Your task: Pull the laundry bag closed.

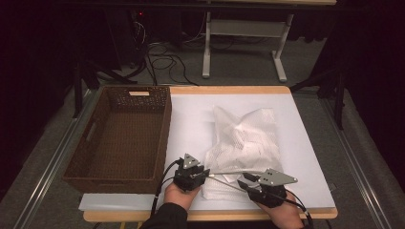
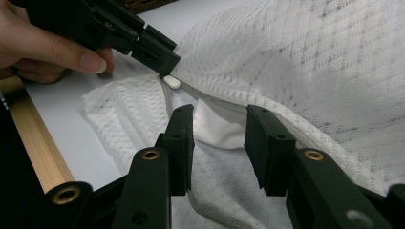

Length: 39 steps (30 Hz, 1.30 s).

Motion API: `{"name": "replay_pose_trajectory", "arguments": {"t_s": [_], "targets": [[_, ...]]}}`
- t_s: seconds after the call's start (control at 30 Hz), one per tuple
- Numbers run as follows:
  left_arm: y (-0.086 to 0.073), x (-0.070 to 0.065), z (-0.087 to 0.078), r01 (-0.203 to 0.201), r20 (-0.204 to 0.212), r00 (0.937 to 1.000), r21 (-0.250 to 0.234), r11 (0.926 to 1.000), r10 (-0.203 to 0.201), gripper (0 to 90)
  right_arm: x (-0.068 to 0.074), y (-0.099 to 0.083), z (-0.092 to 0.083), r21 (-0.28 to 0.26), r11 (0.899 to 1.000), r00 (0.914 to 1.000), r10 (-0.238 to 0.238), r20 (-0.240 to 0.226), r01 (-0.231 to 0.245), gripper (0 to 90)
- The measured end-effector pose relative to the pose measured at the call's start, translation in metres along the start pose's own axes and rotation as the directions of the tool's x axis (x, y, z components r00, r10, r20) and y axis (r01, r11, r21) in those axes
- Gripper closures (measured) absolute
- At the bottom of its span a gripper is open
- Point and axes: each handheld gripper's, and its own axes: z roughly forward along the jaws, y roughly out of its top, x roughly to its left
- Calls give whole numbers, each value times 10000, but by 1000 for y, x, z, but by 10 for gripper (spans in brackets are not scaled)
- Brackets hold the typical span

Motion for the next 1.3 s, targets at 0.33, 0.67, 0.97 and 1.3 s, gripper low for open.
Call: {"name": "replay_pose_trajectory", "arguments": {"t_s": [0.33, 0.67, 0.97, 1.3], "targets": [[3, -16, -17, -550, 280, 9979, -1005, 9934, 581, 879, 3, 1, 2, -38, 10000, 10000, -7, -100, 7, 643], [7, -31, -24, -945, 463, 9935, -1801, 9791, 1044, 880, 14, 8, 14, -49, 9999, 9983, -102, -580, 99, 643], [7, -36, -25, -1124, 528, 9908, -1898, 9754, 1245, 880, 19, 14, 35, 86, 9999, 9942, 106, -1071, -97, 644], [5, -37, -24, -1225, 513, 9896, -1853, 9750, 1340, 880, 18, 17, 47, 78, 9992, 9907, 394, -1303, -387, 710]]}}
